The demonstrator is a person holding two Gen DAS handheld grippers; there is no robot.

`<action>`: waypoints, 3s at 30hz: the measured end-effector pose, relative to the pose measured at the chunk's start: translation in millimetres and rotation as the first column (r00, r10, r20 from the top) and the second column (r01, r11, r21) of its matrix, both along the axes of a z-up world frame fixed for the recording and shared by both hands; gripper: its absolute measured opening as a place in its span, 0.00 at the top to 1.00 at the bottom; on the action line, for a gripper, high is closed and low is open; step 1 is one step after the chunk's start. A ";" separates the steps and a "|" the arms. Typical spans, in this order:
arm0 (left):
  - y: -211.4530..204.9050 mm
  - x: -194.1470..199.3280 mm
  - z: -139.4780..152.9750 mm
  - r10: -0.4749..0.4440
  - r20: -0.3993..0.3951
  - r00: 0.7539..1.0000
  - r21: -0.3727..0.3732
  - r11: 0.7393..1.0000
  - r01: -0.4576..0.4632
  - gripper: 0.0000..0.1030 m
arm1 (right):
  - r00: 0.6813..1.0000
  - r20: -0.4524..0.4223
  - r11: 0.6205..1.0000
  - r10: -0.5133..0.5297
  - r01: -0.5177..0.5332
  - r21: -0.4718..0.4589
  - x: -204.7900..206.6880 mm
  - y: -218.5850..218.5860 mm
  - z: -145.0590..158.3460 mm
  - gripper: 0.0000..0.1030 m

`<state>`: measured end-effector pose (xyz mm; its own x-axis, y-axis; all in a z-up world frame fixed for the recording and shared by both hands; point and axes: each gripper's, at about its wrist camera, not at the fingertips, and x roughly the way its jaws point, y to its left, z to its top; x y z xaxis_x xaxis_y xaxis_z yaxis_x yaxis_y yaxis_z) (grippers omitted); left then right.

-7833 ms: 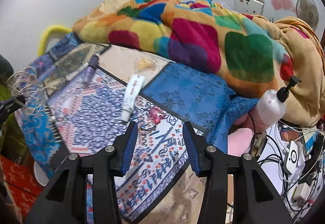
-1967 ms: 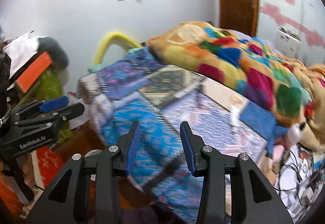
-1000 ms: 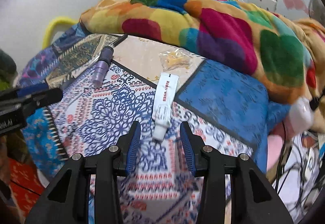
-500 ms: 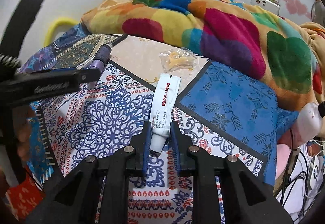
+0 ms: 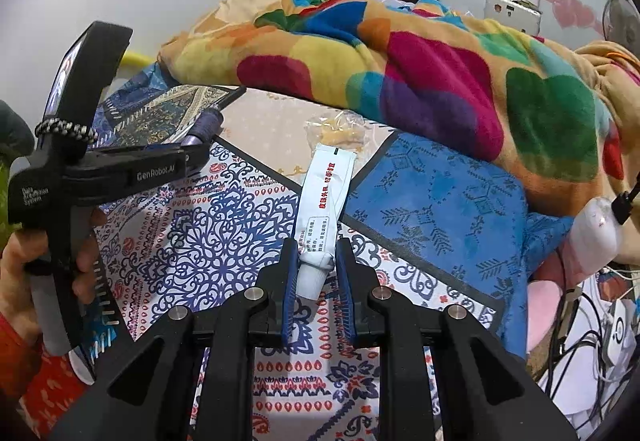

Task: Collect trash
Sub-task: 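Close the right gripper on the white tube while the left gripper grasps the purple cylinder, then lift the tube and purple cylinder and carry them toward the bucket, then open the right gripper over the bucket while the left gripper holds the purple cylinder above it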

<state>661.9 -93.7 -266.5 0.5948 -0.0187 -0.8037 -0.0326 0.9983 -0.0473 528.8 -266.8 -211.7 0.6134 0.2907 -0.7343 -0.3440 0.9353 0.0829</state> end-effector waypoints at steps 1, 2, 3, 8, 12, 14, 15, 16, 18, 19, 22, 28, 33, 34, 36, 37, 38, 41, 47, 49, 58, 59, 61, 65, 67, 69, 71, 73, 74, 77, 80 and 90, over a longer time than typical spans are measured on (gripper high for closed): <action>0.0 -2.6 1.6 -0.004 -0.001 1.000 -0.003 1.000 0.004 0.78 | 1.000 0.003 1.000 -0.003 0.003 0.002 -1.4 -0.9 3.1 0.83; 0.1 -7.6 5.3 -0.008 0.002 1.000 -0.002 1.000 0.008 0.78 | 1.000 0.005 1.000 -0.005 0.005 0.005 -2.3 -1.5 5.8 0.83; 0.2 -11.3 8.3 -0.013 0.005 1.000 -0.004 1.000 0.013 0.78 | 1.000 0.007 1.000 -0.009 0.009 0.007 -3.3 -2.3 8.4 0.83; 0.4 -35.0 34.7 -0.028 0.035 0.999 -0.004 1.000 0.028 0.78 | 0.999 0.030 1.000 -0.011 0.011 0.001 -11.6 -2.2 25.1 0.83; 0.1 -55.3 63.7 -0.047 0.076 0.996 0.002 0.999 0.047 0.78 | 0.998 0.067 1.000 -0.008 0.008 0.002 -24.4 -1.8 47.2 0.83; 0.7 -65.6 79.3 -0.052 0.099 0.994 0.002 0.999 0.052 0.78 | 0.996 0.084 1.000 -0.007 0.006 0.009 -30.0 -2.1 59.5 0.83; 1.2 -72.8 89.4 -0.056 0.113 0.992 0.001 0.998 0.057 0.78 | 0.996 0.091 1.000 -0.007 0.005 0.015 -33.1 -1.9 65.6 0.83; 1.3 -80.6 99.1 -0.061 0.128 0.990 0.004 0.998 0.061 0.78 | 0.995 0.101 1.000 -0.006 0.004 0.022 -37.5 -1.8 74.5 0.83; 0.3 -93.0 113.9 -0.068 0.153 0.986 0.019 0.998 0.066 0.78 | 0.993 0.118 0.999 -0.007 0.003 0.034 -45.6 -2.1 86.9 0.83; 0.1 -102.7 123.1 -0.073 0.170 0.983 0.030 0.997 0.069 0.78 | 0.992 0.123 0.999 -0.006 0.001 0.043 -50.5 -2.2 93.6 0.83; 2.8 -123.2 141.2 -0.071 0.200 0.977 0.038 0.997 0.065 0.78 | 0.990 0.138 0.999 -0.002 -0.005 0.050 -65.0 1.9 107.1 0.83; 19.2 -173.1 176.3 -0.036 0.245 0.969 -0.001 0.999 0.037 0.78 | 0.986 0.166 0.998 0.022 -0.031 0.052 -99.4 10.9 127.4 0.83; 32.1 -212.3 190.3 -0.028 0.254 0.967 0.007 1.000 0.027 0.78 | 0.981 0.188 0.998 0.037 -0.047 0.048 -129.1 16.0 143.1 0.83; 34.4 -219.0 191.8 -0.028 0.255 0.967 0.017 1.000 0.024 0.78 | 0.981 0.192 0.998 0.040 -0.050 0.047 -134.1 16.9 146.0 0.83; 41.3 -237.9 194.8 -0.027 0.253 0.967 0.037 0.999 0.018 0.78 | 0.979 0.197 0.997 0.046 -0.056 0.047 -144.5 18.4 150.0 0.83; 44.4 -243.3 194.9 -0.027 0.250 0.968 0.038 0.999 0.017 0.78 | 0.979 0.199 0.997 0.049 -0.060 0.046 -149.2 20.0 151.9 0.83; 48.4 -251.2 194.6 -0.024 0.246 0.969 0.041 0.999 0.014 0.78 | 0.978 0.201 0.997 0.054 -0.064 0.045 -153.9 21.7 153.4 0.83; 60.5 -275.0 192.6 -0.015 0.237 0.971 0.056 0.998 0.002 0.78 | 0.976 0.204 0.996 0.070 -0.079 0.040 -170.9 28.6 156.8 0.83; 95.6 -317.8 181.4 0.047 0.217 0.975 0.028 0.998 -0.055 0.78 | 0.976 0.184 0.992 0.119 -0.125 0.023 -193.8 52.5 149.1 0.83; 109.6 -330.9 176.5 0.073 0.210 0.975 0.021 0.997 -0.079 0.78 | 0.975 0.171 0.989 0.142 -0.147 0.017 -199.1 65.5 144.2 0.83; 175.9 -376.5 153.7 0.173 0.164 0.971 0.016 0.984 -0.178 0.78 | 0.960 0.118 0.967 0.252 -0.254 0.001 -221.7 130.8 124.7 0.83; 186.2 -382.0 149.0 0.186 0.153 0.971 0.013 0.982 -0.190 0.78 | 0.958 0.113 0.965 0.262 -0.264 -0.001 -223.5 137.9 122.0 0.83; 201.0 -390.4 141.2 0.210 0.141 0.967 0.014 0.977 -0.214 0.78 | 0.953 0.094 0.957 0.289 -0.290 -0.004 -225.9 154.4 115.0 0.83; 230.4 -405.0 125.9 0.258 0.117 0.959 -0.008 0.966 -0.259 0.78 | 0.934 0.059 0.935 0.353 -0.353 -0.024 -231.9 193.0 99.5 0.83; 248.5 -412.9 114.5 0.292 0.098 0.952 -0.021 0.957 -0.291 0.78 | 0.922 0.038 0.923 0.385 -0.384 -0.031 -235.1 212.2 90.9 0.83; 261.2 -419.2 104.4 0.315 0.081 0.946 -0.029 0.949 -0.314 0.78 | 0.911 0.020 0.910 0.413 -0.412 -0.042 -237.3 229.6 82.4 0.83; 276.0 -425.2 90.4 0.339 0.053 0.939 -0.031 0.941 -0.338 0.78 | 0.898 0.000 0.897 0.440 -0.439 -0.050 -239.7 245.3 73.9 0.83; 288.5 -430.0 77.7 0.358 0.027 0.933 -0.028 0.934 -0.357 0.78 | 0.885 -0.020 0.883 0.465 -0.465 -0.058 -241.5 260.0 64.9 0.83; 292.3 -431.5 72.9 0.364 0.019 0.931 -0.027 0.931 -0.364 0.78 | 0.877 -0.033 0.875 0.479 -0.480 -0.062 -242.0 268.1 59.4 0.83; 308.2 -438.3 53.0 0.387 -0.024 0.922 -0.034 0.921 -0.388 0.78 | 0.854 -0.076 0.852 0.515 -0.520 -0.063 -242.0 289.2 44.3 0.83; 320.6 -445.4 31.6 0.411 -0.067 0.909 -0.051 0.908 -0.415 0.78 | 0.825 -0.110 0.823 0.555 -0.563 -0.072 -243.7 309.7 28.2 0.83; 335.6 -455.4 -35.7 0.441 -0.196 0.876 -0.084 0.882 -0.463 0.78 | 0.740 -0.260 0.742 0.621 -0.661 -0.111 -236.8 362.8 -34.7 0.83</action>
<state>206.4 241.9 -302.2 0.4202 0.1137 -0.9003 -0.4971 0.8589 -0.1235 291.9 96.0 -246.4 0.1701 0.4099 -0.8961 -0.8627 0.5015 0.0657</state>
